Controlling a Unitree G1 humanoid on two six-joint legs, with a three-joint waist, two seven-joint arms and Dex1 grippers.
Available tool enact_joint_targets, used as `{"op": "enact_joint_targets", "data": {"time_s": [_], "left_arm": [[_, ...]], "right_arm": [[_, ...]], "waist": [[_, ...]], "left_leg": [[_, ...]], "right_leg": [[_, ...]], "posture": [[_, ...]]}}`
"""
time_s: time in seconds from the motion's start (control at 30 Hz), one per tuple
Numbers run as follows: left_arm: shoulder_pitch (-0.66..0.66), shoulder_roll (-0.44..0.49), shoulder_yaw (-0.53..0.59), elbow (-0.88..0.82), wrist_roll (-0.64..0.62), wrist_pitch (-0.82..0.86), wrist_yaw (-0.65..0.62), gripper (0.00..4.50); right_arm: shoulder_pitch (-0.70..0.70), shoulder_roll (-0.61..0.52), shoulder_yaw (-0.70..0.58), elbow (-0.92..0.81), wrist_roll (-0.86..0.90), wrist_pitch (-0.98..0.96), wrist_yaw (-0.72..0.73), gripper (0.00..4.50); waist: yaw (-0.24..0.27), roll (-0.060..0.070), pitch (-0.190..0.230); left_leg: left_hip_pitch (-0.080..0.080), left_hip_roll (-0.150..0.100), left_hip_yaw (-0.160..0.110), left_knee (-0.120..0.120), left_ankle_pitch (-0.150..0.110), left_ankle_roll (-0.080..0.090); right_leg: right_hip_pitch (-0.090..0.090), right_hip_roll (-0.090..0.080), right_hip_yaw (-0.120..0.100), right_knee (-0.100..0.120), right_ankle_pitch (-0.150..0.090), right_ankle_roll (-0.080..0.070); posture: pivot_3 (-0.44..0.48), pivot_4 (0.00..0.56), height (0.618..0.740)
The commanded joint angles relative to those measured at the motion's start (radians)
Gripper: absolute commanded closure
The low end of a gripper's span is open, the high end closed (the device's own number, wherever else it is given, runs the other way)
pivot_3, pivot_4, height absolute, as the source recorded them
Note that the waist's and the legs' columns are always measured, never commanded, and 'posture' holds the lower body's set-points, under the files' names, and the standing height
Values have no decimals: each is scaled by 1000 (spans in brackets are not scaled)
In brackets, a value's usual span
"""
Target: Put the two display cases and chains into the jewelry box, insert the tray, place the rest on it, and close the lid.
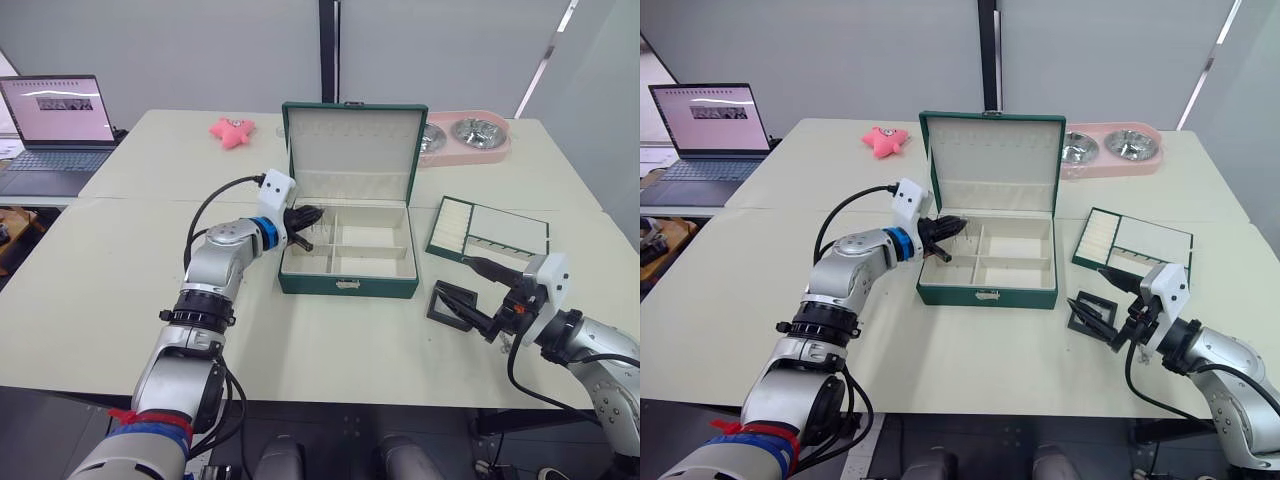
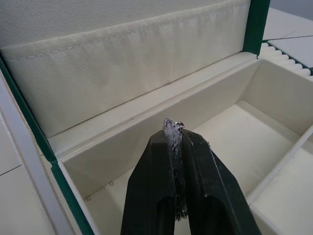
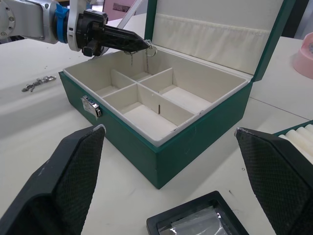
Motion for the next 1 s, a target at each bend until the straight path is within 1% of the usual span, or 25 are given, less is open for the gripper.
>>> {"op": "enact_joint_targets", "data": {"time_s": [0.03,0.2,0.27,0.33,0.67,0.7,1.0], "left_arm": [[-31,-4,16,-20,4,-21,4,4473],[-23,-9,19,-39,-3,-16,3,4473],[-23,-12,24,-47,-7,-14,5,3831],[-23,-13,26,-55,-10,-11,4,3352],[-31,-13,32,-77,-27,-2,-12,140],[-32,-15,32,-80,-32,-5,-19,31],[-17,-21,35,-156,-87,0,-77,31]], "right_arm": [[-11,-7,-27,-30,17,-4,-3,0],[-17,-9,-23,-26,16,-2,1,0],[-17,-10,-24,-26,18,-1,3,0],[-16,-10,-24,-27,18,-1,4,0],[-19,-14,-27,-23,17,0,8,0],[-19,-15,-28,-22,17,-1,9,0],[-28,-27,-41,0,17,-7,18,0]], "waist": [[0,0,0],[0,0,0],[0,0,0],[0,0,0],[0,0,0],[0,0,0],[0,0,0]], "left_leg": [[0,0,0,0,0,0],[0,0,0,0,0,0],[0,0,0,0,0,0],[0,0,0,0,0,0],[0,0,0,0,0,0],[0,0,0,0,0,0],[0,0,0,0,0,0]], "right_leg": [[0,0,0,0,0,0],[0,0,0,0,0,0],[0,0,0,0,0,0],[0,0,0,0,0,0],[0,0,0,0,0,0],[0,0,0,0,0,0],[0,0,0,0,0,0]], "posture": [[0,150,740],[0,150,740],[0,150,740],[0,150,740],[0,150,740],[0,150,740],[0,150,740]]}}
